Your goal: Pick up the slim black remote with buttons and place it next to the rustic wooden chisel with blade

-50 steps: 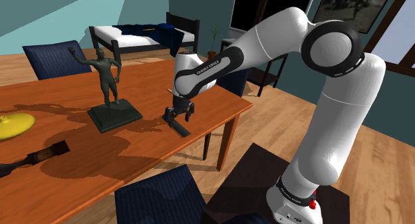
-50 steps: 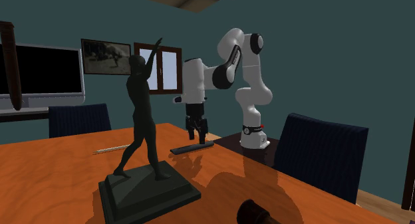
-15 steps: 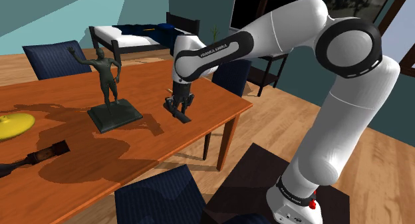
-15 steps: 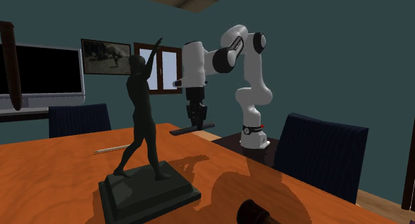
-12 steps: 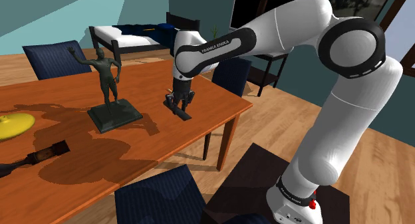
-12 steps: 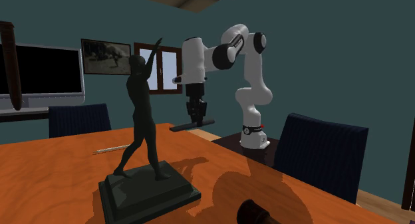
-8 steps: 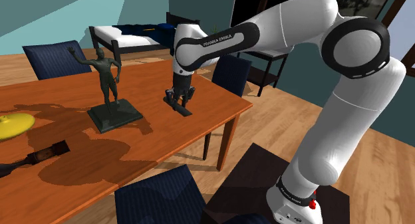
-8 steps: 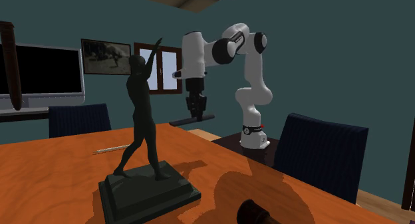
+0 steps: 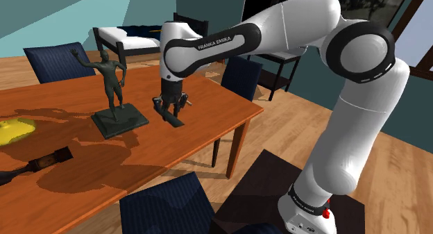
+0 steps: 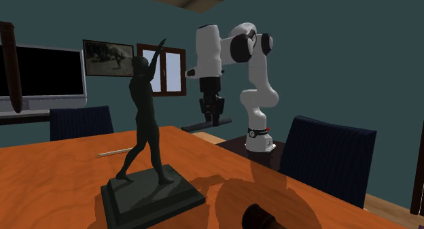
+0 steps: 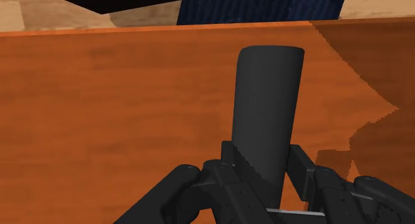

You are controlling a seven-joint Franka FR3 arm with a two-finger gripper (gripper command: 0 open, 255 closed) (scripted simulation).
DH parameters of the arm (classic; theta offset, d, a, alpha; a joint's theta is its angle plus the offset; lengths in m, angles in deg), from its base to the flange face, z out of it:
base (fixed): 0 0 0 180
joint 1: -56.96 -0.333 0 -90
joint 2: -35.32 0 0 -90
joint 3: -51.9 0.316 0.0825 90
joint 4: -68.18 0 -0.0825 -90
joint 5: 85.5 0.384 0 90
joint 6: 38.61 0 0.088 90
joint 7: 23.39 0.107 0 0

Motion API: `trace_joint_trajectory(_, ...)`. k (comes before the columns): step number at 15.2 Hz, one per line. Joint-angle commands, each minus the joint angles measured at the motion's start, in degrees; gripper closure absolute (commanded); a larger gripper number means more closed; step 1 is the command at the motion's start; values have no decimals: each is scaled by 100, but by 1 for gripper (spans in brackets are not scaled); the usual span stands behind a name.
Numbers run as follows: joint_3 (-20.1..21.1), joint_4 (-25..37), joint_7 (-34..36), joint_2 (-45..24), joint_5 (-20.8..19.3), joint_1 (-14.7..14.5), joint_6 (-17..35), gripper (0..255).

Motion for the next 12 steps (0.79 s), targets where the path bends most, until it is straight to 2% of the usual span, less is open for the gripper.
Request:
trace_joint_trajectory(1, 96, 225, 268, -188, -67, -135, -22, 255)
trace_joint_trajectory(7, 339, 1178, 1081, -922, -347, -622, -220, 255)
trace_joint_trajectory(12, 455, 2232, 1700, -1677, -625, -1100, -517, 255)
